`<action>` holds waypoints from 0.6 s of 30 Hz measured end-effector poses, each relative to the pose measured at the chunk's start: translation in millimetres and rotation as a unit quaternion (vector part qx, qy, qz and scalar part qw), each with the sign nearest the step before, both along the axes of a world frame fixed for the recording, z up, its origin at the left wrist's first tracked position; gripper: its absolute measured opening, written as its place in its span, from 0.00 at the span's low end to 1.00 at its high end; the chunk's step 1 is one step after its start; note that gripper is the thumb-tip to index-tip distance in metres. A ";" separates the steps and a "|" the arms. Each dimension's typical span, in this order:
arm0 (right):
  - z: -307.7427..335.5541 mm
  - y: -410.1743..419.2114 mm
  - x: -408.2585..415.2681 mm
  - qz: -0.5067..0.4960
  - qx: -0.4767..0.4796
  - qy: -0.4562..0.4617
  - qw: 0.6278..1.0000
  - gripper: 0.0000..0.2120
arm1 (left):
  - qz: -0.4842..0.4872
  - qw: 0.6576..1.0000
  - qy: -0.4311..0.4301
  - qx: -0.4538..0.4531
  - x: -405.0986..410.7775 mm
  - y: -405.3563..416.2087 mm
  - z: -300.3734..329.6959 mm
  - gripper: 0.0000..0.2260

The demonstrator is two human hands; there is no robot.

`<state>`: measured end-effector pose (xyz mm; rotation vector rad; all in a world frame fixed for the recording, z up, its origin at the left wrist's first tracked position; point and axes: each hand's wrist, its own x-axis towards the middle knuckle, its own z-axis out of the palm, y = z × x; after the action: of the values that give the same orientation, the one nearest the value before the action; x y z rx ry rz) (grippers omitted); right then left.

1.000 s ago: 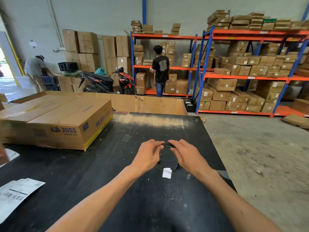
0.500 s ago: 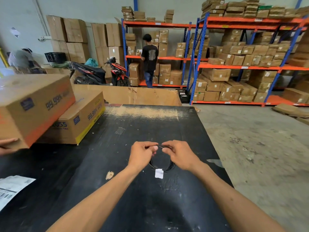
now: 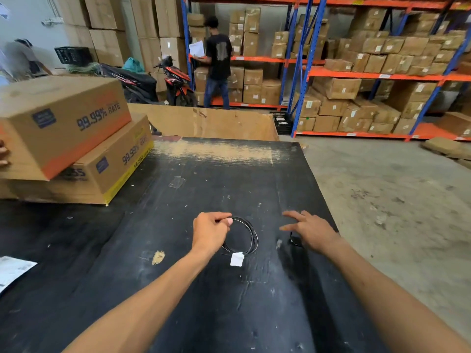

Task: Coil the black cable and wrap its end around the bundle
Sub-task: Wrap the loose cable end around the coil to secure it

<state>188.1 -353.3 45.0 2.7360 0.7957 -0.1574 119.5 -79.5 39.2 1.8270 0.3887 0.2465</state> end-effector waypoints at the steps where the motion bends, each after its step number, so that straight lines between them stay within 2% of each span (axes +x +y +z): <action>1: -6.4 1.3 0.5 -0.001 -0.015 0.004 1.000 0.24 | -0.001 1.000 0.004 0.000 1.6 -1.5 -0.4 0.06; 5: -21.5 10.5 1.9 -0.020 -0.054 -0.033 0.998 0.13 | 0.001 1.000 0.009 0.003 6.8 -3.6 0.4 0.06; 6: -20.9 13.2 2.5 -0.042 -0.029 -0.045 0.998 0.13 | 0.004 1.000 0.009 0.003 7.9 -3.1 0.8 0.06; 8: -11.9 19.7 1.5 -0.119 0.108 -0.061 0.985 0.11 | 0.014 1.000 0.009 0.001 9.8 -2.3 2.4 0.06; 10: 3.7 27.3 -3.0 -0.189 0.288 -0.055 0.937 0.09 | 0.030 1.000 0.005 0.005 11.6 -2.5 5.2 0.07; 13: 31.1 43.6 -16.6 -0.232 0.512 0.035 0.826 0.10 | 0.051 0.999 -0.006 0.002 13.9 -6.2 12.9 0.08; 15: 43.5 58.8 -32.5 -0.252 0.587 0.101 0.763 0.12 | 0.054 0.998 -0.017 0.007 13.1 -11.3 20.2 0.09; 18: 42.8 81.3 -54.8 -0.312 0.613 0.146 0.711 0.12 | 0.050 0.997 -0.048 0.031 7.6 -23.3 31.5 0.09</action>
<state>133.3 -272.0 87.7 4.2613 -0.2318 -0.2663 127.1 -102.8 70.7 1.8515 0.4094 0.4167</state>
